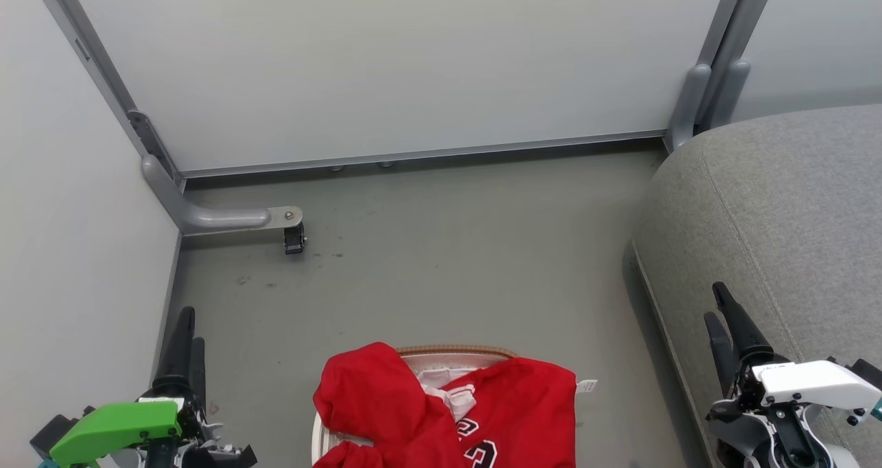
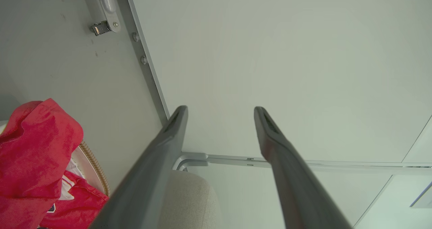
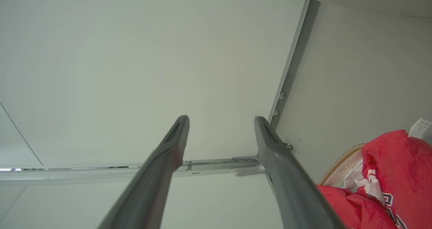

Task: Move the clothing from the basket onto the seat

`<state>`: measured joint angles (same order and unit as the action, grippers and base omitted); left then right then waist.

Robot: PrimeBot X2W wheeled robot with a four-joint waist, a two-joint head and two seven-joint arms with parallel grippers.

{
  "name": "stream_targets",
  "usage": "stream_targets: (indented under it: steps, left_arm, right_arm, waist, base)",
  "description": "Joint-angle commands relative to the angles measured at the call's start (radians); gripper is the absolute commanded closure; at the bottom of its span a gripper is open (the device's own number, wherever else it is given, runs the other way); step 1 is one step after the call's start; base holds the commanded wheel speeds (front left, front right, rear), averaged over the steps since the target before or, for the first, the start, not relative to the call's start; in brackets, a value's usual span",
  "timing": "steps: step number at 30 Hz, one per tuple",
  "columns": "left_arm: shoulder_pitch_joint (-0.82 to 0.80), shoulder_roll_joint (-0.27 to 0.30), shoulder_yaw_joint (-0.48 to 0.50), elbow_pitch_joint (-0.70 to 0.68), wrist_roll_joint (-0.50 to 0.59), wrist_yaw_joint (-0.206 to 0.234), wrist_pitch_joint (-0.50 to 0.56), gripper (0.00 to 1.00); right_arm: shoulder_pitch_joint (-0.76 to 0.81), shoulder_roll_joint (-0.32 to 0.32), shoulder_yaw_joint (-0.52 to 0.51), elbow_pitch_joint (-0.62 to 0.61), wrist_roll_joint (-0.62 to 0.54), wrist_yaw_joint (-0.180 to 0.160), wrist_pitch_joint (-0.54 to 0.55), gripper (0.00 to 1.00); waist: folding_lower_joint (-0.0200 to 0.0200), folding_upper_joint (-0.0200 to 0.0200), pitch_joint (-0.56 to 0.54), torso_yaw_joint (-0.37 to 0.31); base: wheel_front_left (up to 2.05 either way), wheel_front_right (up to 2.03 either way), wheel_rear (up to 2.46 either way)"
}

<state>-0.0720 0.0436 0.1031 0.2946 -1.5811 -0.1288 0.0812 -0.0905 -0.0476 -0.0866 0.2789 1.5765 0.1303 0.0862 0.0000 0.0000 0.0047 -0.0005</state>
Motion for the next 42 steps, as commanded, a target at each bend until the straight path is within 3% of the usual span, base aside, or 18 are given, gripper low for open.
stream_targets:
  steps: [1,23,42]
  left_arm:
    - [-0.023,0.016,0.002,-0.011,0.037,0.000,-0.012,0.00]
    - [-0.026,0.030,-0.003,-0.013,0.533,-0.001,-0.107,0.00]
    - [0.010,0.070,-0.076,0.019,0.854,0.021,-0.173,0.00]
  right_arm:
    - [-0.026,-0.019,0.013,-0.019,-0.033,0.000,-0.014,0.00]
    - [-0.064,-0.055,0.084,-0.006,-0.449,0.000,-0.111,0.00]
    - [-0.073,-0.076,0.133,0.053,-0.751,0.000,-0.177,0.00]
  waist:
    - [0.0000,0.0000,0.001,0.000]
    - [0.0000,0.0000,0.007,-0.002]
    - [0.0000,0.0000,0.007,-0.009]
  base:
    - [0.00,0.00,0.00]
    - [0.00,0.00,0.00]
    - [0.00,0.00,0.00]
